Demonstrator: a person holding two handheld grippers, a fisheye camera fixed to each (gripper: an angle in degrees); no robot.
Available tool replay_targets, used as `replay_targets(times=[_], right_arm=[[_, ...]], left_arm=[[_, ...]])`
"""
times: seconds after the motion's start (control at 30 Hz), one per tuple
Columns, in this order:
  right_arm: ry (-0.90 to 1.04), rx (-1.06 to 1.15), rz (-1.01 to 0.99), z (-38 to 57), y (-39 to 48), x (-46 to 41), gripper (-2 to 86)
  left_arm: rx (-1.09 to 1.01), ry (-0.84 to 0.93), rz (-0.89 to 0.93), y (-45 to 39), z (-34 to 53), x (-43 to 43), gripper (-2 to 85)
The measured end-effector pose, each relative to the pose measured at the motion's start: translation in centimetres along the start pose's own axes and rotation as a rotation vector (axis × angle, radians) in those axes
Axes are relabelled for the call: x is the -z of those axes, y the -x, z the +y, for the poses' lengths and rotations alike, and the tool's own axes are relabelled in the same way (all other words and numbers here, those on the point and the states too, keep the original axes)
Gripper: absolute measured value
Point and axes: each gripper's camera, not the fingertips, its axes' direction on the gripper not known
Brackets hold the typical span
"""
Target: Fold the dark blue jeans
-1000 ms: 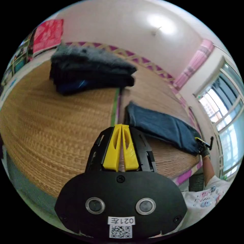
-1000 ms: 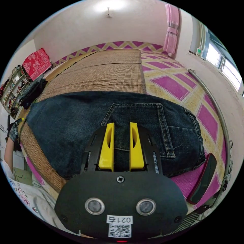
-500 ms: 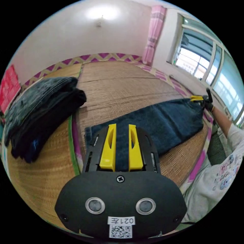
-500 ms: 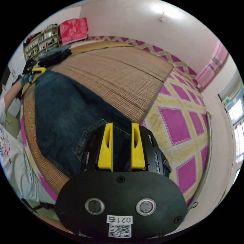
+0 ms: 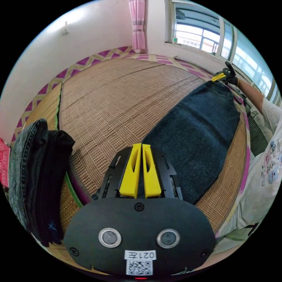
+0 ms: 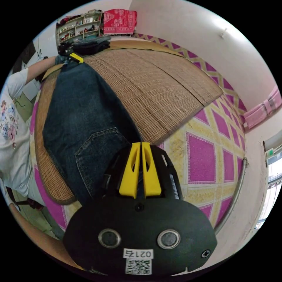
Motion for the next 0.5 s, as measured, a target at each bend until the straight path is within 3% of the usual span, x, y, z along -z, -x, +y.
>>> replay_targets(times=[0.17,0.33,0.5], right_arm=[[-0.176,-0.038,0.005,3.8,2.1,5.8,-0.5],[-0.369,0.002,0.033,10.6,8.9,15.2,-0.6],[-0.392,0.032,0.016,19.1,18.2,20.4,-0.7]], left_arm=[[-0.027,-0.139,-0.009,-1.9,2.0,5.8,-0.9],[-0.080,-0.371,0.029,-7.8,8.0,18.0,-1.0],[-0.090,-0.436,0.092,-14.9,16.1,25.3,-1.0]])
